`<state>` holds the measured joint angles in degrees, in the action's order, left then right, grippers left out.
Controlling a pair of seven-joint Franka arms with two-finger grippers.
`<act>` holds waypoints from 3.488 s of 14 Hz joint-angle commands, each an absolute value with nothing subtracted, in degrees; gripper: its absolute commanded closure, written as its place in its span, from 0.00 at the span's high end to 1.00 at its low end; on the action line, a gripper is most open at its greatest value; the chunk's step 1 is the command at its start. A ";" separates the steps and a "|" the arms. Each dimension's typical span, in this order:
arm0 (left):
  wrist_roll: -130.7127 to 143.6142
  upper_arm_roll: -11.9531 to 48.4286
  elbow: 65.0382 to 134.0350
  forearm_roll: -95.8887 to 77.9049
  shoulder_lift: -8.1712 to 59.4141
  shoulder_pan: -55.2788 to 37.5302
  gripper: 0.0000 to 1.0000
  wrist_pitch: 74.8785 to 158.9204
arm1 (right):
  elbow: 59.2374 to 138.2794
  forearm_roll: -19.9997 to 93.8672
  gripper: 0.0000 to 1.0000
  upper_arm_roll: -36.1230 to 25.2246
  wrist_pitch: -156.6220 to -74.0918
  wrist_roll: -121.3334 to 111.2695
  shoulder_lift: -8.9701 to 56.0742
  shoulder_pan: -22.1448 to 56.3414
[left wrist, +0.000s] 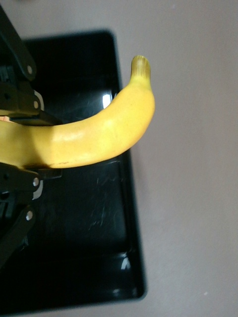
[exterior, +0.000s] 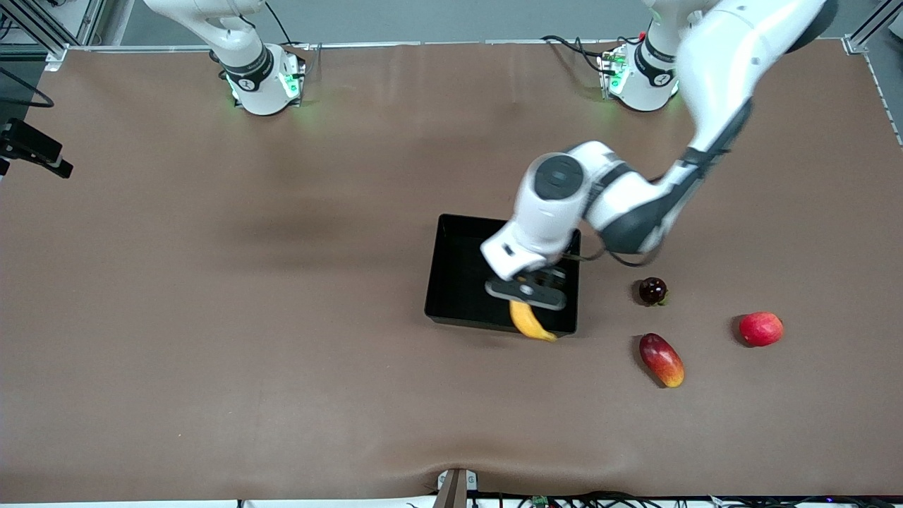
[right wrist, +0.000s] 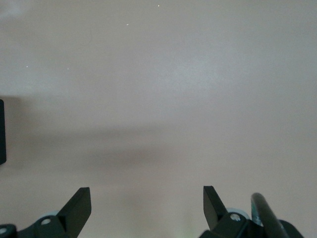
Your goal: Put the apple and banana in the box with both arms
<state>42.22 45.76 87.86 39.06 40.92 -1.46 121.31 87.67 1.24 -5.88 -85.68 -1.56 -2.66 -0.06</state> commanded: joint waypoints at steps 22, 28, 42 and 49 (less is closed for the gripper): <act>63.10 40.52 94.22 57.13 49.31 -10.02 0.00 138.08 | 86.49 0.79 1.00 -5.27 -84.38 -1.76 -2.37 -2.55; 63.02 38.50 93.52 57.13 50.18 -11.34 0.56 138.08 | 86.48 1.14 1.00 -5.19 -84.38 -1.76 -2.37 -2.55; 45.29 48.50 92.72 45.89 36.57 6.74 1.00 122.89 | 86.57 1.41 1.00 -5.19 -84.37 -1.67 -2.29 -2.46; 27.98 50.36 80.26 36.06 35.33 13.08 1.00 103.82 | 86.57 1.41 1.00 -5.19 -84.29 -1.67 -2.29 -2.55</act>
